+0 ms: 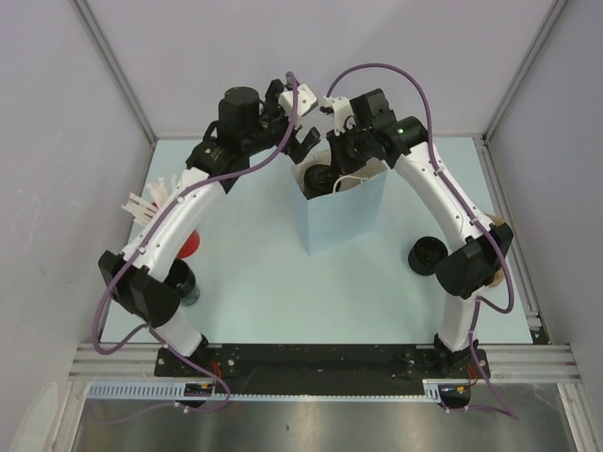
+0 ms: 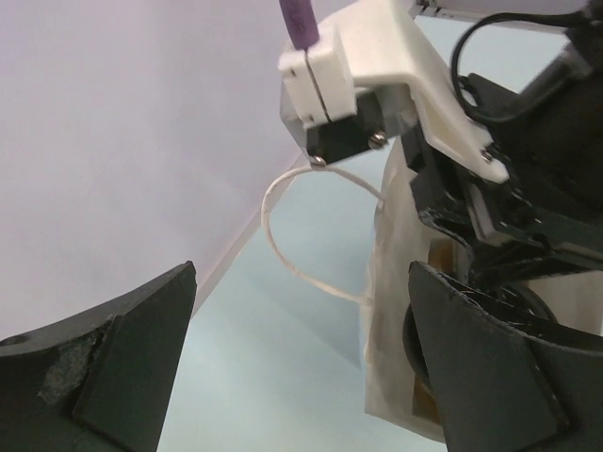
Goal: Pack the takeout coffee
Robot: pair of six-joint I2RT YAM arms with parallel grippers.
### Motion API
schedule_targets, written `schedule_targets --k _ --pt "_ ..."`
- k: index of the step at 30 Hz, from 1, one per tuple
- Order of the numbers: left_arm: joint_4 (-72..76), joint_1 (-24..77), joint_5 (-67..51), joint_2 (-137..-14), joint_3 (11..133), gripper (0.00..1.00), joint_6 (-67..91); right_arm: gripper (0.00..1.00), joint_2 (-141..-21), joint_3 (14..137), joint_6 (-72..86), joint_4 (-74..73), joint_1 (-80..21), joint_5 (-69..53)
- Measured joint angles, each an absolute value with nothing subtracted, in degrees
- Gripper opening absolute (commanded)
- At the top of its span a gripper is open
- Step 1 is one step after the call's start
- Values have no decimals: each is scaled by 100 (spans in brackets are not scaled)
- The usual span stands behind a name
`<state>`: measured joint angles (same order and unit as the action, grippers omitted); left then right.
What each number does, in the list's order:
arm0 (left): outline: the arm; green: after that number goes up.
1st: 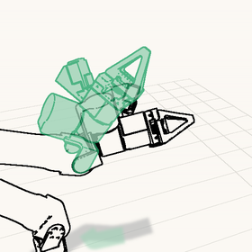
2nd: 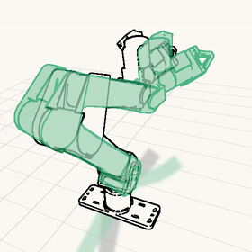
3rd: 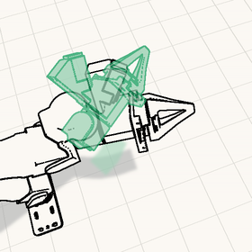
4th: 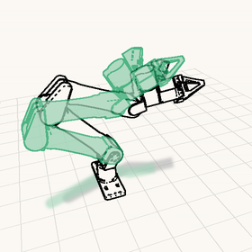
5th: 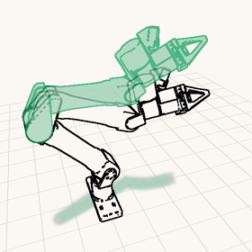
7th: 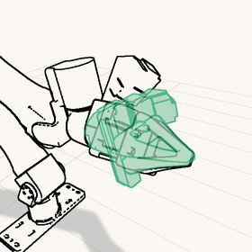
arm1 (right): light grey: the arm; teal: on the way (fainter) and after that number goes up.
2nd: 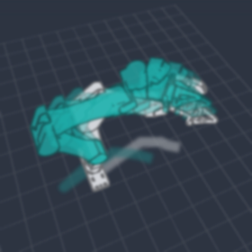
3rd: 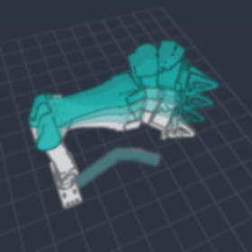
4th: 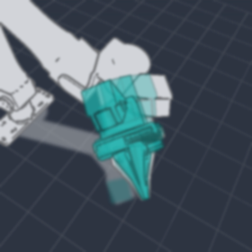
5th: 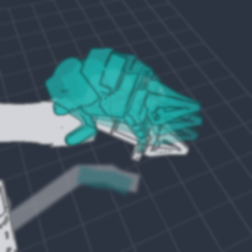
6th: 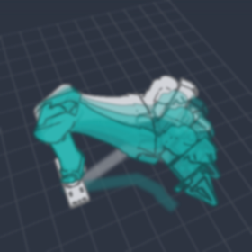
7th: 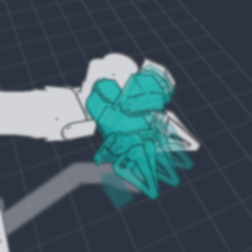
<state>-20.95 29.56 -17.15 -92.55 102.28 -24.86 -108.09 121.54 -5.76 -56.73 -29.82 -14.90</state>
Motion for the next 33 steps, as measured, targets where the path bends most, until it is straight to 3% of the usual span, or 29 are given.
schedule_targets --k 16,19,27,33 --pt "-1660 2698 -1715 -9948 10210 80 -2394 0 -11028 12156 -670 -5857 -3138 -1332" --pt "-1621 2665 -1715 -10090 10213 70 -2375 0 -11069 12156 -670 -5857 -3142 -1332" --pt "-1540 2528 -1787 -10412 10213 60 -2200 0 -11233 12156 -666 -5863 -3188 -1295" --pt "-1459 2403 -1885 -10427 10226 41 -1986 0 -11299 12156 -670 -5861 -3218 -1260"
